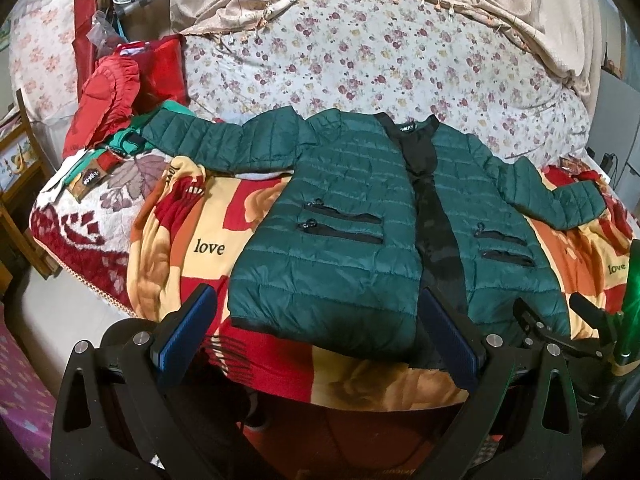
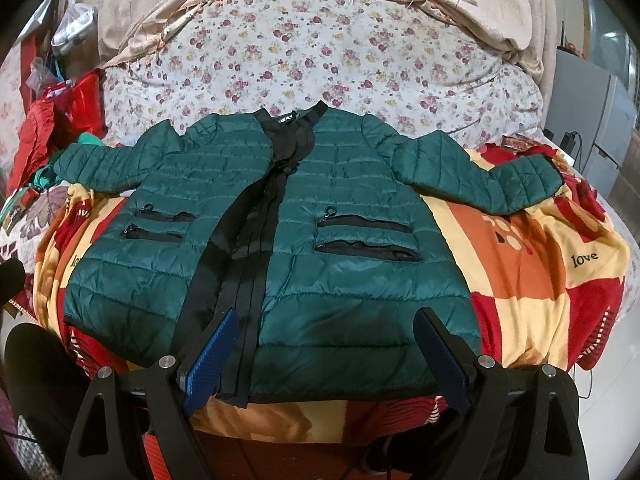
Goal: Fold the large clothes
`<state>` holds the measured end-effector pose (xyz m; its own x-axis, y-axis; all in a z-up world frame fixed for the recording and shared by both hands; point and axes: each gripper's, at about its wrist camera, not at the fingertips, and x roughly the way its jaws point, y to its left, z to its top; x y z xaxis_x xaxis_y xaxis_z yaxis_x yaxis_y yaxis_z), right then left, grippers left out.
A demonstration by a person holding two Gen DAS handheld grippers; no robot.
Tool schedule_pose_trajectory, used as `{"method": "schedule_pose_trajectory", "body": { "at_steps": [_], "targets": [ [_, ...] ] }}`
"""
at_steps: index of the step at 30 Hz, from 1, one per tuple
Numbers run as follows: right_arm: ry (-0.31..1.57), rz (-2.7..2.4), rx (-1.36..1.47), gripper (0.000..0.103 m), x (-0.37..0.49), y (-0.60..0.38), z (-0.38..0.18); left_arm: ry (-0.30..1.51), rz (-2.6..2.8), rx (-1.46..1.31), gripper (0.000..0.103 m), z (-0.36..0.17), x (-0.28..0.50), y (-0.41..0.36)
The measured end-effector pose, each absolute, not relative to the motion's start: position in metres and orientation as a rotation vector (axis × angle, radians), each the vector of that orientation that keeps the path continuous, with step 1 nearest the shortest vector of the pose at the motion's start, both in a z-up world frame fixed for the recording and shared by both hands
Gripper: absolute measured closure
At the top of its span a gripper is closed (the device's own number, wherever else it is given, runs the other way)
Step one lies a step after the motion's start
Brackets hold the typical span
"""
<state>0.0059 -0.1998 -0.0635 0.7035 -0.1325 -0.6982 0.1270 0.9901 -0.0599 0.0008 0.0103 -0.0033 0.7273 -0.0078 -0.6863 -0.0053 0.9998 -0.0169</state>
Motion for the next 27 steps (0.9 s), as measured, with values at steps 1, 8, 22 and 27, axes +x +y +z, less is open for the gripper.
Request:
{"method": "schedule_pose_trajectory", "body": {
  "at_steps": [1,8,22,27],
  "targets": [
    [0.778,-0.144,-0.007,0.016,0.006,-0.200,-0.064,0.759,-0.001,-0.017,0.002,-0.004,0.001,0.010],
    [0.786,-0.141,-0.001,0.016,0.008,-0.199,-0.069,0.770,-0.002,-0.013,0.002,-0.006,0.003,0.009],
    [0.809,-0.140,0.009,0.016,0.010,-0.200,-0.074,0.795,-0.005,-0.016,0.002,-0.012,0.005,0.009],
    [0.818,-0.139,0.029,0.016,0.013,-0.206,-0.076,0.812,-0.014,-0.017,0.002,-0.015,0.010,0.009]
  ]
}}
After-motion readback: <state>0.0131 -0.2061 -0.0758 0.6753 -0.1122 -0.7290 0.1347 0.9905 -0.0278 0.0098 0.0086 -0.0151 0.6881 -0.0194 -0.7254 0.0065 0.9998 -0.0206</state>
